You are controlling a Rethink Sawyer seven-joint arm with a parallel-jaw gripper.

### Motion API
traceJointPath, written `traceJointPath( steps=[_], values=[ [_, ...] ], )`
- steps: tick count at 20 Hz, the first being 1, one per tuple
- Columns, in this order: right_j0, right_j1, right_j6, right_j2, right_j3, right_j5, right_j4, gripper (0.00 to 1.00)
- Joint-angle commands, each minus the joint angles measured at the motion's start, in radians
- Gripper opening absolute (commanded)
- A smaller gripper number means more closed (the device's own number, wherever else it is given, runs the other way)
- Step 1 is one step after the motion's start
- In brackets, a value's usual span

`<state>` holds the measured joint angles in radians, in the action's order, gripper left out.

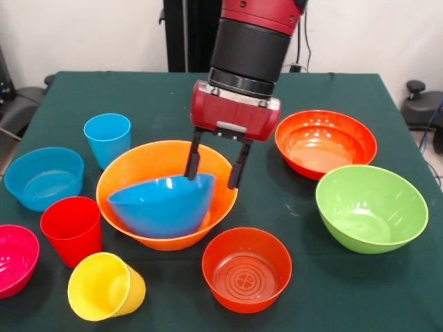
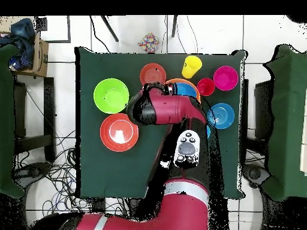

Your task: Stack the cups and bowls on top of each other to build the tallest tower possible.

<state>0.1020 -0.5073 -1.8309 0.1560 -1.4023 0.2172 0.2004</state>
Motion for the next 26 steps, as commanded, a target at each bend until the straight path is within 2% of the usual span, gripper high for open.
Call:
traceJointPath(
  steps=[1,8,12,14,16,19,21,26],
  values=[
    [0.044,-0.032,-0.056,-0.129,-0.082,0.021,0.013,1.0],
    [0.064,-0.059,-0.045,-0.135,-0.073,0.046,0.01,1.0],
    [0.07,-0.058,-0.054,-0.116,-0.052,0.025,0.016,1.0],
    [0.094,-0.071,-0.05,-0.119,-0.052,0.017,0.018,1.0],
    [0.147,-0.104,-0.018,-0.141,-0.064,0.041,0.018,1.0],
    [0.282,-0.154,0.062,-0.216,-0.082,0.078,0.019,1.0],
    [0.338,-0.162,0.091,-0.251,-0.075,0.096,0.022,1.0],
    [0.388,-0.139,0.095,-0.279,-0.028,0.123,0.041,1.0]
  ],
)
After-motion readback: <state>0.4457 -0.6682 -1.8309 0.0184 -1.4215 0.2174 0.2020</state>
